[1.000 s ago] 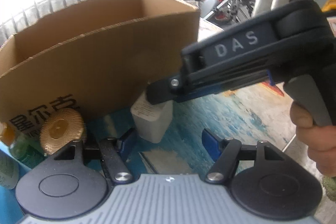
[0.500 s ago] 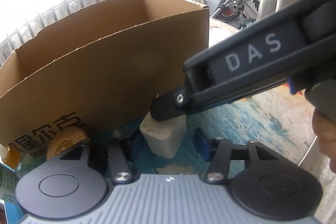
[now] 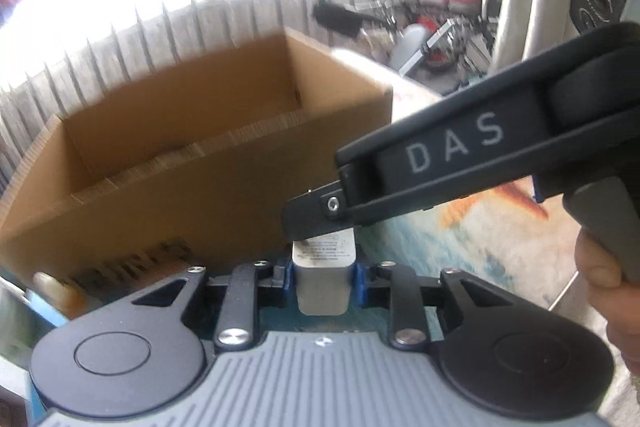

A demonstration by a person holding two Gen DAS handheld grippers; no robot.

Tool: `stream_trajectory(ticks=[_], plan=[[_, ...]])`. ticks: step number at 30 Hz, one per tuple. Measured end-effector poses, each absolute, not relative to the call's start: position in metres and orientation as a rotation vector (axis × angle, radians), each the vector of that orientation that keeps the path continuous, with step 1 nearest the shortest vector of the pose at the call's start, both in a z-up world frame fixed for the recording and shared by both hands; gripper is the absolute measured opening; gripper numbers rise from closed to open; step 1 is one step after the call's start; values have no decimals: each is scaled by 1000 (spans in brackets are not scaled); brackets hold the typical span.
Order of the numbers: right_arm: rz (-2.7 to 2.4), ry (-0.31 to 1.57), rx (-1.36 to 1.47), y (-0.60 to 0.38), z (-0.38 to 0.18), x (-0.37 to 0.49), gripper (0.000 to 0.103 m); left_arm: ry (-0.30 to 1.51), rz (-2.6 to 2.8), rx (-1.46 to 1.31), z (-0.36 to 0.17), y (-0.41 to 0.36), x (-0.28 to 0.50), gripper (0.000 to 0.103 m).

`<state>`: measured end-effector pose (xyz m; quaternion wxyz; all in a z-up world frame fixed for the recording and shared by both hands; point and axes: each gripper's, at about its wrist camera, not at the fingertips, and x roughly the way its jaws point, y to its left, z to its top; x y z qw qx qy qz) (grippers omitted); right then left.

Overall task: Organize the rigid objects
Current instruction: 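Carry the white plug charger into the cardboard box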

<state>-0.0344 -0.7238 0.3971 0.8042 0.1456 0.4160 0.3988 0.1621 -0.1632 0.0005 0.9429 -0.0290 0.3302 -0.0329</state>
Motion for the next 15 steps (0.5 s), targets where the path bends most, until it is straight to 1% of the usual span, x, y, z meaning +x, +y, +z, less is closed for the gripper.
stream_trajectory(ticks=[11,12,15], plan=[[951,747,183,-689,472,-24,33,568,42,-114,56,-129,177,28],[965,745,172,-683,478,-18,33,563,54,-127,59,-124,172,28],[1007,776,160,-664,488,11,33,571,85,-168,67,-100,195,28]])
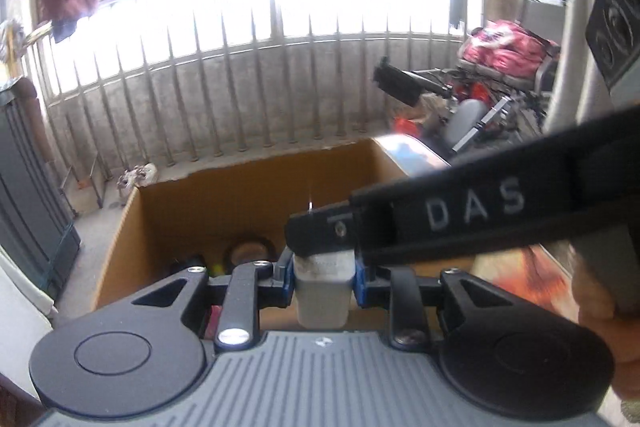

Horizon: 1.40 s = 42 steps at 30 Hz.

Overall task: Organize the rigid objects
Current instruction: 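Carry the white plug charger into the cardboard box, then open the right tool to release the charger inside the box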

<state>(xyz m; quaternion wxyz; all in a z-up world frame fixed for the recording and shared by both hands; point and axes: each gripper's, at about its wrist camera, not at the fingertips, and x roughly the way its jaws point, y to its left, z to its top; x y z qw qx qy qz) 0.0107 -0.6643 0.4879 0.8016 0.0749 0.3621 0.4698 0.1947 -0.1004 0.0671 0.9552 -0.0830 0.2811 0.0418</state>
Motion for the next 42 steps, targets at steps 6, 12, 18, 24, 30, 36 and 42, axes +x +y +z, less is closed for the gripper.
stream_trajectory(ticks=[6,12,18,24,30,36,42], plan=[[1016,952,133,-619,471,90,32,713,102,-292,42,-57,262,28],[1010,1130,124,-582,431,146,31,869,132,-342,0,-34,305,28],[1012,1229,86,-561,407,166,31,978,149,-408,-19,-20,318,28],[1016,1259,78,-564,393,162,31,1017,163,-416,-24,-12,321,28],[1025,1234,107,-565,396,157,32,970,164,-388,-16,-15,311,62],[1042,1157,325,-603,422,146,37,838,163,-356,14,-21,276,83],[1034,1010,596,-687,450,98,41,726,150,-332,43,-28,214,88]])
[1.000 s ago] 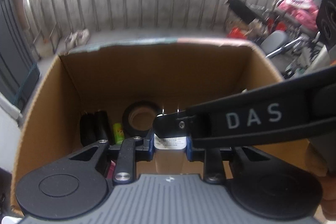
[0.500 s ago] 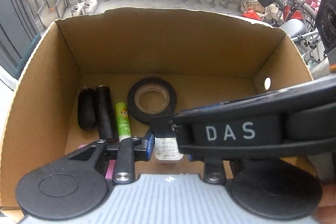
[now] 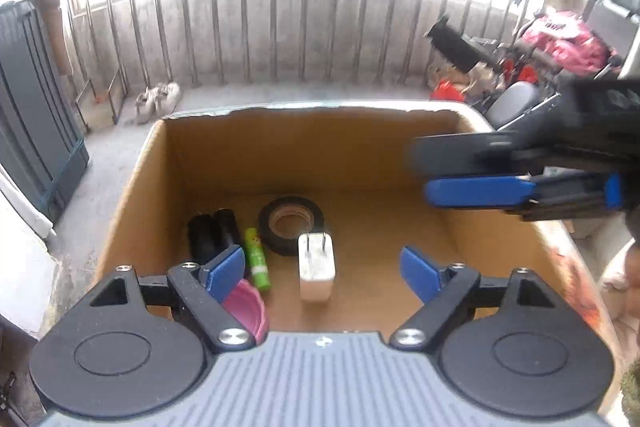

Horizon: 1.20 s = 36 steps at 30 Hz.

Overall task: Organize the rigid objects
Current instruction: 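Open the right tool to release the charger inside the box, then move the open right tool back to the gold-lidded jar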

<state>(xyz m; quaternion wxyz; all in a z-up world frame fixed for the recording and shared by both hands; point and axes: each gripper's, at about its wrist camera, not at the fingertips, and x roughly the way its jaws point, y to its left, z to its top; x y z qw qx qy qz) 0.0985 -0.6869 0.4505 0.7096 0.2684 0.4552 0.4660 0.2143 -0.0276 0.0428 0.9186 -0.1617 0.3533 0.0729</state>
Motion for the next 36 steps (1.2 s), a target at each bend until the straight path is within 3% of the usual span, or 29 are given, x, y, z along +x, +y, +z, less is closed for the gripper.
stream_trajectory(ticks=[7,16,26,36], plan=[[983,979,810,-773,425,10,46,665,126,-435,44,-15,133,88],[843,1019,657,-769,384,-72,47,740,31,-475,-1,-24,91,92],[834,982,461,-723,388,-74,47,769,-13,-548,-36,-34,94,92],[873,976,425,-691,379,-54,47,665,8,-368,-40,-55,95,92]])
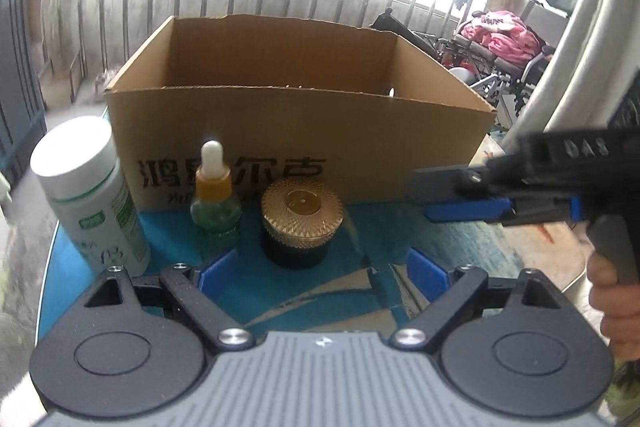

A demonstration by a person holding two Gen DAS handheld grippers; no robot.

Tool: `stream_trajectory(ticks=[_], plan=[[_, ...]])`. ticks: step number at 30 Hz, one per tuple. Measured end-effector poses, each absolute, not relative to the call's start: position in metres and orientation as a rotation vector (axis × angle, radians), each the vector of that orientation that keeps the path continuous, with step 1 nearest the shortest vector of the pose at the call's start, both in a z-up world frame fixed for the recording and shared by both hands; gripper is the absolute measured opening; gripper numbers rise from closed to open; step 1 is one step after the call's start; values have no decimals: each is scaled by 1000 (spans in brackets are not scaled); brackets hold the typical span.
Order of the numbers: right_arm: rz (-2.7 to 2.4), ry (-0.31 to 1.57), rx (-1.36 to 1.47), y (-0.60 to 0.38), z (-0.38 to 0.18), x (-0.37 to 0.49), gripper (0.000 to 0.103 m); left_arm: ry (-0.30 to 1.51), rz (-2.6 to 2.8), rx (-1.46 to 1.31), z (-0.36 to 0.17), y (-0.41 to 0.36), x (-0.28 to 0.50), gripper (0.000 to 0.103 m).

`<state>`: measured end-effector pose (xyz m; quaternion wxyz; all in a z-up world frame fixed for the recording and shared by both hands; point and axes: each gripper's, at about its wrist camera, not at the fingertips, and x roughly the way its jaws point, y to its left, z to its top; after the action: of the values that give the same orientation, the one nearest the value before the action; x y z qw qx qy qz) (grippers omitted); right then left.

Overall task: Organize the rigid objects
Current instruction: 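Move the open right tool back to the gold-lidded jar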

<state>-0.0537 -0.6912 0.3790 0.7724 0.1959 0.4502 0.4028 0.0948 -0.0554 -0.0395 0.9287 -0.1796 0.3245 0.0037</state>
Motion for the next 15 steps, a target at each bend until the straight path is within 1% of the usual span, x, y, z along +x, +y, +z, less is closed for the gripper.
stream_trajectory(ticks=[4,15], plan=[[889,961,402,-676,373,-45,47,665,43,-286,-44,-65,104,92],[939,952,336,-636,361,-21,37,687,67,-237,-57,-69,120,91]])
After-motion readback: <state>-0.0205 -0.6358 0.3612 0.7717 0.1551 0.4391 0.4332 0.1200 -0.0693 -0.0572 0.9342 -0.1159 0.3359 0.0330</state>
